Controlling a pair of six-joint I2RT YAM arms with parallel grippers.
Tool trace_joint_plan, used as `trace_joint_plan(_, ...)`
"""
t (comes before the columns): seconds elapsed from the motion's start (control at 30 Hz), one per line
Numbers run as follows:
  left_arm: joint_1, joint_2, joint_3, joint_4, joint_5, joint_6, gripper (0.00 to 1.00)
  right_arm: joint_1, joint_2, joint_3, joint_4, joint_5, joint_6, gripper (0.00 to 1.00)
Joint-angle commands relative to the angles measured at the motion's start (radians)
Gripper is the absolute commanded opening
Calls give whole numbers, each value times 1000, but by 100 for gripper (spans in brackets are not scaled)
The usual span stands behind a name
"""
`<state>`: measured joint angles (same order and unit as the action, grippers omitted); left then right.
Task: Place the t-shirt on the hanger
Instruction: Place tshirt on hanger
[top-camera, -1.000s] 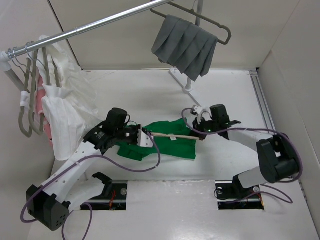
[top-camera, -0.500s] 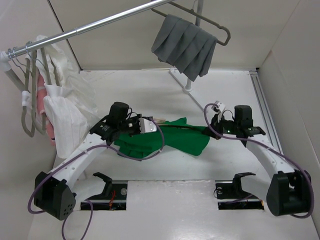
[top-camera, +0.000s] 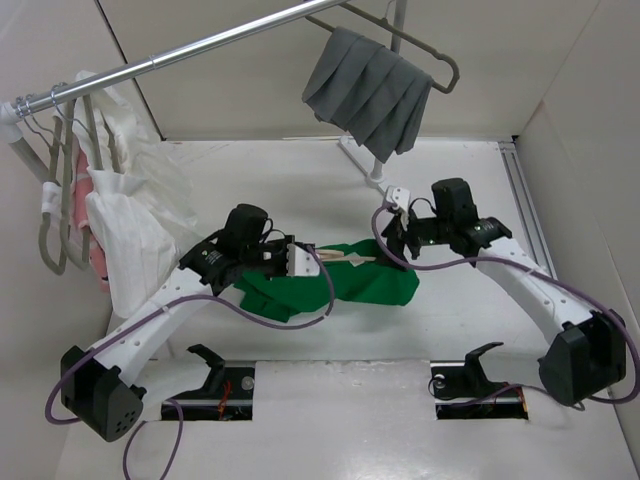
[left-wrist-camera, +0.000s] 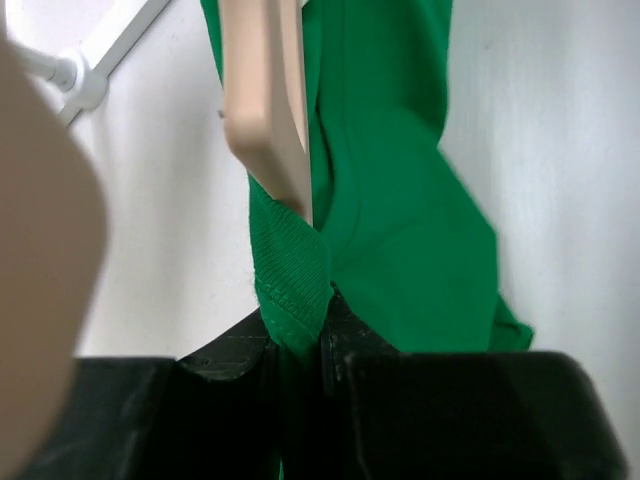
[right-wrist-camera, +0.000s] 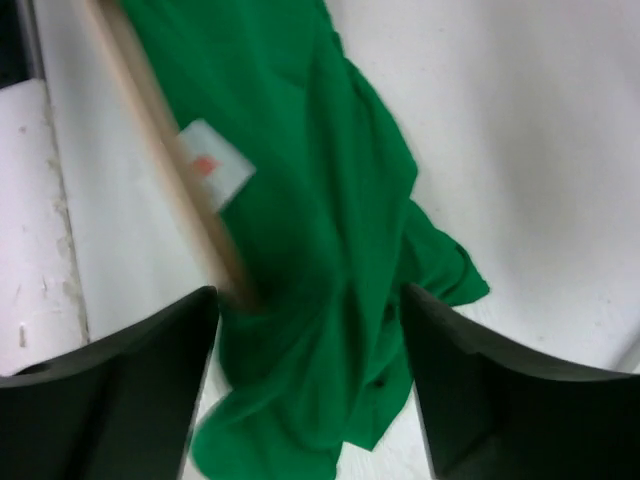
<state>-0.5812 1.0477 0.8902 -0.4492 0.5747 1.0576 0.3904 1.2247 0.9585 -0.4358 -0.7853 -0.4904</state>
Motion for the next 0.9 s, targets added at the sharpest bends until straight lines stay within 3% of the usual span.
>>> trace_joint_plan(0.0,-8,-34,62,15,158,-65,0,-19,22,112,-104,8,-126,82)
trace_joint_plan(0.1,-8,-34,62,29,159,-105,0,17,-5,172,-138,20,-154,100)
trace_joint_plan(0.33,34,-5,53,79,200,-168,0,217,-93,210,-23,52,-120,100)
trace_joint_plan(0.43,34,-5,53,79,211,-168,0,264,-45,201,-23,96,-108,86)
trace_joint_plan(0.47,34,-5,53,79,211,-168,0,275,-25,191,-9,97,-108,66)
trace_joint_plan(0.53,34,-5,53,79,211,-168,0,286,-10,190,16,106,-94,47)
trace_joint_plan(0.73,34,-5,44,79,200,-168,0,341,12,214,58,168,-85,23)
trace_joint_plan(0.87,34,-14,35,89,191,-168,0,364,12,223,58,202,-85,23)
